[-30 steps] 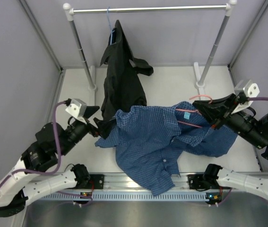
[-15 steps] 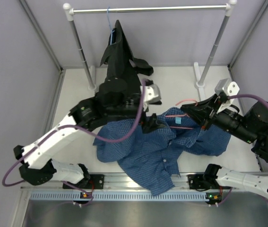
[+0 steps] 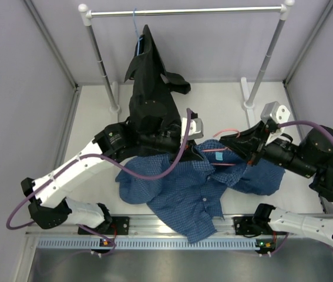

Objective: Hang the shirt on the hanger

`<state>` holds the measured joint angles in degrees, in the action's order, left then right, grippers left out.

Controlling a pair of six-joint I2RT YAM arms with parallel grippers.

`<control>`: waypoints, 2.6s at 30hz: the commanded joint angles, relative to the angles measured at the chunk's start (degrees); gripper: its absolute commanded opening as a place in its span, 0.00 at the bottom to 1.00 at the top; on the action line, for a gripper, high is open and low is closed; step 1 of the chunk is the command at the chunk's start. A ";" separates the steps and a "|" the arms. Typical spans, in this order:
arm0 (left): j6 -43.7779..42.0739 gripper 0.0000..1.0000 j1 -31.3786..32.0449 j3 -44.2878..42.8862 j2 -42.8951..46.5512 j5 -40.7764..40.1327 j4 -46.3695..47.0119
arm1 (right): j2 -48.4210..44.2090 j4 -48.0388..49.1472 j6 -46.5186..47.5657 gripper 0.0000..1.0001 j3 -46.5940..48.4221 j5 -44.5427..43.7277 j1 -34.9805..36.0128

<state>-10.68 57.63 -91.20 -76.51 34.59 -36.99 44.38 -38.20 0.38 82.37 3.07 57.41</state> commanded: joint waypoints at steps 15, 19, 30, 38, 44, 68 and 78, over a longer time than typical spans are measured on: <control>-7.51 0.00 -0.50 5.15 7.25 4.78 2.72 | -10.62 -5.73 3.39 0.76 -1.25 -2.80 0.78; -9.27 0.00 -0.67 3.40 7.34 8.03 -1.40 | -16.42 -18.54 5.68 0.76 -0.54 -5.63 0.86; -8.75 0.00 -0.67 -1.44 3.21 14.72 -4.84 | -10.90 -23.69 12.88 0.70 -4.75 14.67 1.04; -7.96 0.00 -0.67 -1.26 3.12 15.25 -4.84 | -11.33 -14.20 15.00 0.61 -8.71 18.64 1.04; -7.96 0.00 -0.67 -1.00 3.82 15.51 -4.84 | -11.42 -11.55 14.65 0.15 -10.21 17.06 1.04; 6.54 0.98 -0.67 2.87 32.72 -48.35 6.32 | -16.25 -18.41 9.11 0.00 9.99 -16.13 1.74; 8.92 0.98 -0.58 2.86 44.96 -65.69 -0.96 | -4.60 -28.69 1.03 0.00 32.59 -40.94 16.04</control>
<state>-3.33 57.06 -89.30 -30.00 -23.05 -33.58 31.11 -63.90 4.75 114.76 -27.09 69.12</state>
